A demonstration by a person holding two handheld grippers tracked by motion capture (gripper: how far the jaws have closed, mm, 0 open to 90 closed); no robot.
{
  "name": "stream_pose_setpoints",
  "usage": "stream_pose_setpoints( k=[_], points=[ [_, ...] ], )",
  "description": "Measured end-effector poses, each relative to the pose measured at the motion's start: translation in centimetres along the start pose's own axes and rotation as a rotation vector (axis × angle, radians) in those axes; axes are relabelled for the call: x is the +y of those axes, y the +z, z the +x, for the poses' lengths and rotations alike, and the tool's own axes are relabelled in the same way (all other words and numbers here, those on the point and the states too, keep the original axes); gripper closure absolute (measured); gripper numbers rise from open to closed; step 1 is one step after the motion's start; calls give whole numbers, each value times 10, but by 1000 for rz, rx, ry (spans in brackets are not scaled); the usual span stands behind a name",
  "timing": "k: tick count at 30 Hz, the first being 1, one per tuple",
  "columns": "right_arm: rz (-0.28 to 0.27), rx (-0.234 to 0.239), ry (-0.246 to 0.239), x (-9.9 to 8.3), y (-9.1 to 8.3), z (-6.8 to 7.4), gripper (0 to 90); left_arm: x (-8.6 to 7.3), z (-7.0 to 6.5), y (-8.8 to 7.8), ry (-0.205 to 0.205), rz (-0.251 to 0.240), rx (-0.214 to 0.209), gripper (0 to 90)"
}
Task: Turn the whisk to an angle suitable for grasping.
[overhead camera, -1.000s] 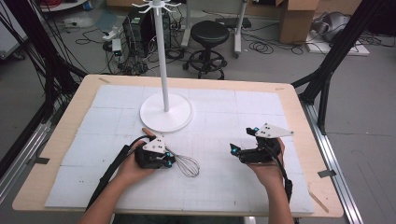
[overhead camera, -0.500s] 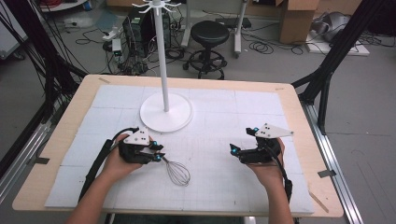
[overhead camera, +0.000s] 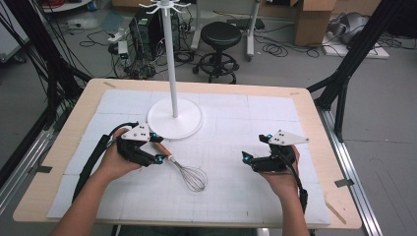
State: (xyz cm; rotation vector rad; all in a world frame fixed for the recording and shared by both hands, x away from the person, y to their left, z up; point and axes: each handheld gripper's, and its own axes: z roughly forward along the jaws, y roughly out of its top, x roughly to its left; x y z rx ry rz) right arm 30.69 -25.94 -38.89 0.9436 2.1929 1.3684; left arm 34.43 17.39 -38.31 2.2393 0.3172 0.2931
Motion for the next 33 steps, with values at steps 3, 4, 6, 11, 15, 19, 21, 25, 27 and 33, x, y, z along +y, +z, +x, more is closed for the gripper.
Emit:
stream_pose_setpoints(
  k=[3, 4, 6, 11, 15, 19, 21, 25, 27, 33],
  points=[
    [1, 0, -1, 0, 0, 0, 92, 5, 4, 4, 25, 41, -12, 307],
    [2, 1, 2, 0, 0, 0, 92, 8, 7, 8, 37, 64, -20, 300],
    [0, 1, 3, 0, 0, 0, 92, 8, 9, 12, 41, 73, -25, 286],
    [2, -1, 5, 0, 0, -1, 92, 1, 18, 28, 55, 144, -68, 246],
    [4, -2, 5, -1, 0, -1, 92, -3, 24, 43, 73, 181, -104, 230],
    [7, 2, 9, -2, 1, -1, 92, -8, 27, 54, 86, 227, -103, 180],
    [6, 3, 9, -2, 1, -2, 92, -14, 29, 61, 95, 280, -116, 178],
    [11, 3, 9, -2, 2, -1, 92, -15, 30, 60, 81, 272, -188, 364],
    [9, 0, 5, -2, 2, -2, 92, -13, 27, 59, 94, 275, -188, 411],
    [1, 1, 9, -1, -1, 0, 92, -8, 19, 57, 140, 308, -175, 505]
  ],
)
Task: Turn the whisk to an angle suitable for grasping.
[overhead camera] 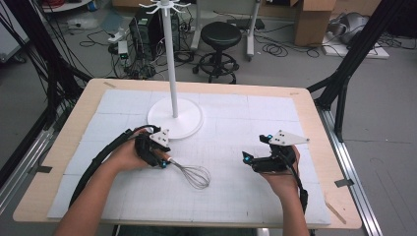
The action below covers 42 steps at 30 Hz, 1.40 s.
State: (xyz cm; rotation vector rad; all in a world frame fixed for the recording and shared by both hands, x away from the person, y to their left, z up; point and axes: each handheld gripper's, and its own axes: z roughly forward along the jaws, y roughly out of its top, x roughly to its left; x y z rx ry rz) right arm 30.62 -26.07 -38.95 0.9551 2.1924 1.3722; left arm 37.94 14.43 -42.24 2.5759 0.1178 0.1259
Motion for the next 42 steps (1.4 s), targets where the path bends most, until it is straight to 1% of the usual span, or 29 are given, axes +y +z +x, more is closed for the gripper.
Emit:
stream_pose_setpoints(
  k=[1, 2, 3, 4, 5, 7, 8, 9, 10, 11, 13, 15, 18, 21, 23, 24, 25, 27, 32, 34, 36, 38, 39, 40, 41, 42],
  points=[
    [-2, -1, -1, 0, 0, 0, 93, 1, -3, -1, 10, 5, 4, 521],
    [-2, -1, -1, 0, 0, 0, 93, 1, -3, -1, 10, 5, 4, 541],
    [-6, 0, -4, 0, 0, 0, 92, 3, -4, -1, 17, 7, -3, 541],
    [-4, 0, -4, 0, 0, -1, 92, 4, -7, 0, 26, 3, -16, 579],
    [-4, 1, -2, 0, 0, -1, 92, 4, -7, 0, 26, 3, -16, 592],
    [-4, 0, -3, 0, 0, -1, 92, 6, -10, 1, 37, -3, -30, 614],
    [-4, 0, -3, 0, -1, -1, 92, 9, -13, 2, 52, -8, -40, 623],
    [-4, -1, -3, 0, -1, -1, 92, 9, -13, 2, 52, -8, -40, 635],
    [-4, -1, -3, 0, -1, -1, 92, 10, -14, 3, 59, -11, -47, 635],
    [-10, -3, -5, 1, -2, -1, 92, 12, -15, 4, 68, -15, -48, 654],
    [-11, -2, -2, 1, -2, -1, 92, 15, -18, 5, 68, -18, -50, 660],
    [-13, -4, -3, 1, -3, -1, 92, 18, -21, 7, 79, -22, -30, 678],
    [-14, -5, -3, 2, -4, -1, 92, 23, -24, 12, 82, -49, -7, 696],
    [-18, -7, -2, 2, -5, -2, 92, 29, -27, 17, 80, -66, 1, 702],
    [-18, -8, -4, 2, -5, -2, 92, 34, -28, 22, 75, -90, -2, 707],
    [-18, -8, -4, 2, -5, -2, 92, 37, -29, 24, 79, -97, -2, 707],
    [-18, -6, -3, 2, -5, -2, 93, 39, -29, 26, 73, -101, -6, 708],
    [-18, -6, -5, 2, -5, -2, 92, 45, -30, 30, 74, -107, 1, 709],
    [-20, -5, -2, 2, -6, -2, 92, 63, -33, 42, 58, -119, -6, 709],
    [-23, -4, -2, 3, -7, -2, 92, 68, -34, 45, 53, -124, -2, 709],
    [-25, -7, -4, 3, -8, -3, 92, 72, -35, 48, 58, -125, -4, 709],
    [-25, -6, -1, 3, -9, -3, 92, 75, -35, 50, 50, -125, -7, 703],
    [-25, -6, -1, 3, -9, -3, 92, 75, -34, 50, 44, -128, -15, 703],
    [-28, -8, -4, 3, -9, -3, 92, 74, -34, 50, 36, -136, -29, 693],
    [-27, -7, -3, 3, -9, -3, 93, 73, -33, 49, 26, -140, -42, 659],
    [-29, -7, -3, 3, -9, -3, 92, 72, -33, 48, 17, -140, -42, 611]
  ],
)
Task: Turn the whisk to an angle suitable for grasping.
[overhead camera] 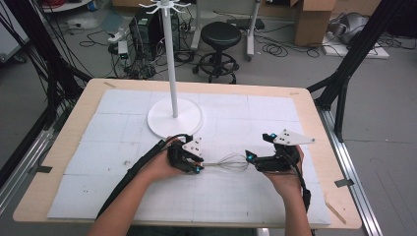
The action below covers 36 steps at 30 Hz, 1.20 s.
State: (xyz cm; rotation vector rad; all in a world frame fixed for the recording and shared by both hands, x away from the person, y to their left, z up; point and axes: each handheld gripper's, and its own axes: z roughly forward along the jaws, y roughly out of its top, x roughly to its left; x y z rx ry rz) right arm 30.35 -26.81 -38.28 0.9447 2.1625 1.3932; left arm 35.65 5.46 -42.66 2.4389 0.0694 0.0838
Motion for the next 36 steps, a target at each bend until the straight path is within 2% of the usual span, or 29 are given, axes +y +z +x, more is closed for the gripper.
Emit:
stream_pose_setpoints(
  k=[1, 2, 3, 5, 10, 14, 19, 22, 27, 28, 36],
  points=[
    [-3, -3, -2, 0, -1, 0, 92, -1, 0, -2, -12, -5, -5, 568],
    [-3, -3, -1, 0, -1, 0, 92, -4, 1, -7, -27, -34, -5, 553],
    [-3, -3, -1, 0, -1, 0, 92, -4, 1, -7, -27, -34, -5, 529],
    [-2, -3, 2, 0, -2, 0, 92, -8, 1, -18, -49, -74, 2, 495],
    [-3, -3, -2, 1, -2, 1, 93, -24, 0, -46, -85, -159, 27, 471],
    [1, -1, -2, 1, -1, 2, 93, -39, -2, -70, -121, -205, 52, 425],
    [6, 0, -8, 1, 2, 4, 92, -54, -7, -91, -149, -244, 91, 394],
    [12, 2, -8, 1, 3, 5, 92, -63, -9, -99, -158, -249, 119, 379],
    [18, 3, -7, 1, 3, 4, 92, -79, -10, -102, -196, -279, 136, 366],
    [15, 1, -6, 1, 2, 3, 92, -81, -10, -103, -204, -275, 143, 364],
    [12, -7, -2, 0, -1, 1, 92, -89, -10, -115, -230, -342, 186, 296]
  ],
)
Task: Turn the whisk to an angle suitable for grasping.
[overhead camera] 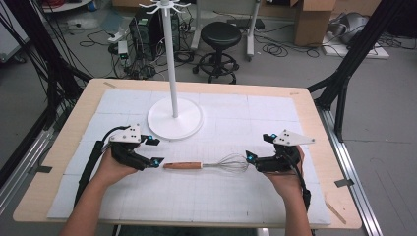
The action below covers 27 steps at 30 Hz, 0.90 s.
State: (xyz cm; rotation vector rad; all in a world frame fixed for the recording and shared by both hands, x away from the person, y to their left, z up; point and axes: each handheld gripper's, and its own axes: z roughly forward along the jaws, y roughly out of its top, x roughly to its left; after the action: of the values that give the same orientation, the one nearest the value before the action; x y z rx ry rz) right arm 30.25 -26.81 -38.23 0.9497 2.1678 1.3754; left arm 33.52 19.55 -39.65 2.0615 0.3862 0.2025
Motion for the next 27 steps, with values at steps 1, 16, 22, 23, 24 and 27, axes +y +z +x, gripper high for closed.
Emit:
stream_pose_setpoints(
  k=[1, 16, 22, 23, 24, 27],
  points=[
    [0, 0, 0, 0, 0, 0, 92, 0, 1, -2, -3, -4, 2, 296],
    [8, 3, 5, 0, 2, -1, 92, -4, 10, -30, -33, -92, 78, 160],
    [29, 9, 3, -1, 8, 0, 92, -9, 15, -31, -60, -98, 90, 98],
    [30, 9, 1, -1, 8, 0, 92, -10, 16, -31, -68, -97, 94, 75],
    [30, 9, 1, -1, 8, 0, 92, -11, 17, -30, -78, -90, 101, 75],
    [33, 9, 0, -1, 9, 1, 92, -15, 19, -29, -98, -76, 107, 61]
  ],
)
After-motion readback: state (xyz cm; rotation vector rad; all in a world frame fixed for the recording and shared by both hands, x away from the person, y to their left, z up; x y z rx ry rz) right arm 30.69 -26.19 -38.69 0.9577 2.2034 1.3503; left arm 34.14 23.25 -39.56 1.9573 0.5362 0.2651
